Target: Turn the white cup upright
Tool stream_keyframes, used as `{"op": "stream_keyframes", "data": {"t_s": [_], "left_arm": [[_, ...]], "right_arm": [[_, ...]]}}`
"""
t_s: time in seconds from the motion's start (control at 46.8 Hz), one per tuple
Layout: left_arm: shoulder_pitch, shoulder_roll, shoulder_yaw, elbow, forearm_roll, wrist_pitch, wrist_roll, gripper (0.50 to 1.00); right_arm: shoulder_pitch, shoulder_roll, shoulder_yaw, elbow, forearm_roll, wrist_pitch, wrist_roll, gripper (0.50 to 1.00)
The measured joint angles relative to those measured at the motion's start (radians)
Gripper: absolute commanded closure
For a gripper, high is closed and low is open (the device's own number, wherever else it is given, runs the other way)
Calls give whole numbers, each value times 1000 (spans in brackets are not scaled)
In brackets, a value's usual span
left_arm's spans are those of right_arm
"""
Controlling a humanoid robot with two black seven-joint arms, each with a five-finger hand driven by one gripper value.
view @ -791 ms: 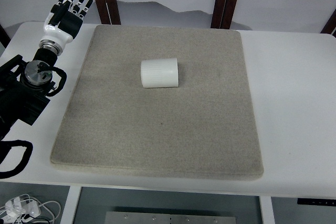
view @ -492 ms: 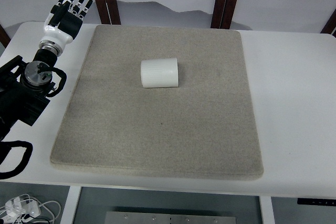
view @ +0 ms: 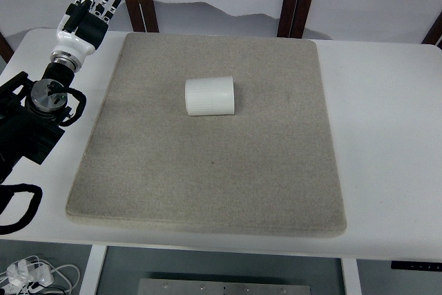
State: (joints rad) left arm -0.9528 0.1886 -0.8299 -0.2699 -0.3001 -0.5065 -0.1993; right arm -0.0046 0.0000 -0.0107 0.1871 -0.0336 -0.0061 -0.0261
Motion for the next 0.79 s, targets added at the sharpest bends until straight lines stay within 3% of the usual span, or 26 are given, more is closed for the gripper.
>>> {"op": "stream_keyframes", "data": {"t_s": [0.364,0.449,0.791], "left_arm": [[-32,29,9,-3,164,-7,2,506],[-35,52,9,-20,253,-44,1,506],[-18,235,41,-286,559,-65,0,506]], "right_arm": [[0,0,0,0,0,0,0,548],[0,0,0,0,0,0,0,548],[0,0,0,0,0,0,0,548]]}}
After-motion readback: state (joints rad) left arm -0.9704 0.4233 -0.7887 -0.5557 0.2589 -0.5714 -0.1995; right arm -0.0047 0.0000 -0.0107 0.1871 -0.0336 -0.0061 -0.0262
